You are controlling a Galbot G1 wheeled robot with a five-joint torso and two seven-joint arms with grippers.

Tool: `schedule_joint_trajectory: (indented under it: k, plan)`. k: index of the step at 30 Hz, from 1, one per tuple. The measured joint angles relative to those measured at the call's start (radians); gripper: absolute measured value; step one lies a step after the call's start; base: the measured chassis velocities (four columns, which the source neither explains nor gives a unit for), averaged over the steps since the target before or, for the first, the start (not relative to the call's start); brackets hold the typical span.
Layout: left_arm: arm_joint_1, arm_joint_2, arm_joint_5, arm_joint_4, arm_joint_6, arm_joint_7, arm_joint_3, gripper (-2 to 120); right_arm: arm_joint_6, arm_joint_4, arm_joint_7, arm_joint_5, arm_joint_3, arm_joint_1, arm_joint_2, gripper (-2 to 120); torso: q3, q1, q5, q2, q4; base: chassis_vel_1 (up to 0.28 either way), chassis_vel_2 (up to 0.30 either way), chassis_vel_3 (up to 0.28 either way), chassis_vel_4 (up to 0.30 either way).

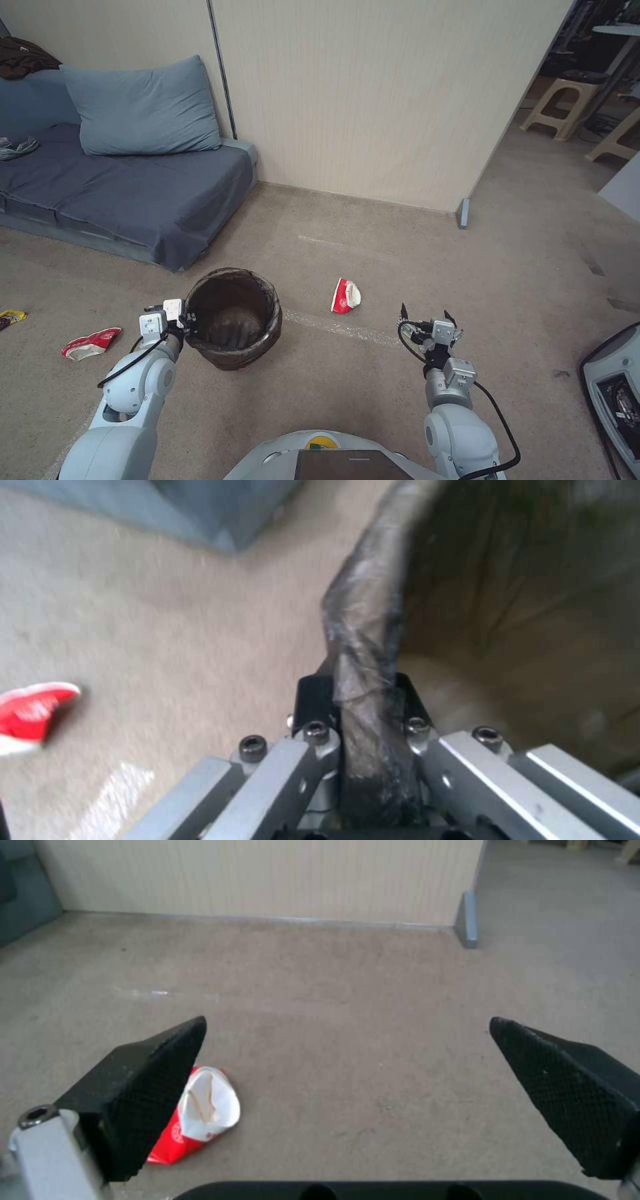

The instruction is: Pick up the trash bin, then pick up the garbage from the floor and place it into the trash bin.

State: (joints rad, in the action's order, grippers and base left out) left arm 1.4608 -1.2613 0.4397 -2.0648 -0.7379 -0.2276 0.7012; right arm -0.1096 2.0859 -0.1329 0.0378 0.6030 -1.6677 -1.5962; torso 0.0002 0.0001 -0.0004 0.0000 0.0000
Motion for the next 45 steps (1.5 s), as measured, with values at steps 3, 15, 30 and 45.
schedule_joint_trajectory:
  k: [3, 15, 30, 45]
  plan:
    - [0.003, 0.002, 0.0, -0.03, 0.0, -0.006, 0.004, 3, 0.0, 0.001, 0.0, 0.0, 0.0, 0.0, 0.0, 100, 0.0, 0.0, 0.0, 0.0, 0.0001, 0.0, 0.0, 0.0, 0.0]
    - [0.004, 0.026, 0.015, -0.309, 0.001, -0.03, 0.016, 3, -0.001, 0.009, 0.0, 0.0, 0.0, -0.001, -0.001, 100, 0.0, 0.0, 0.0005, 0.0, -0.0002, 0.0, 0.0, 0.0, 0.0]
    - [0.101, 0.038, -0.014, -0.442, 0.002, -0.028, 0.033, 0, 0.036, 0.045, 0.016, -0.004, -0.005, -0.019, 0.0, 100, 0.0, 0.0, 0.0003, 0.0, 0.0, 0.0, 0.0, 0.0, 0.0]
    - [0.092, 0.025, -0.03, -0.437, 0.002, -0.024, 0.029, 0, 0.053, 0.039, 0.032, -0.01, 0.0, -0.021, -0.002, 100, 0.0, 0.0, 0.0004, 0.0, 0.0, 0.0, 0.0, 0.0, 0.0]
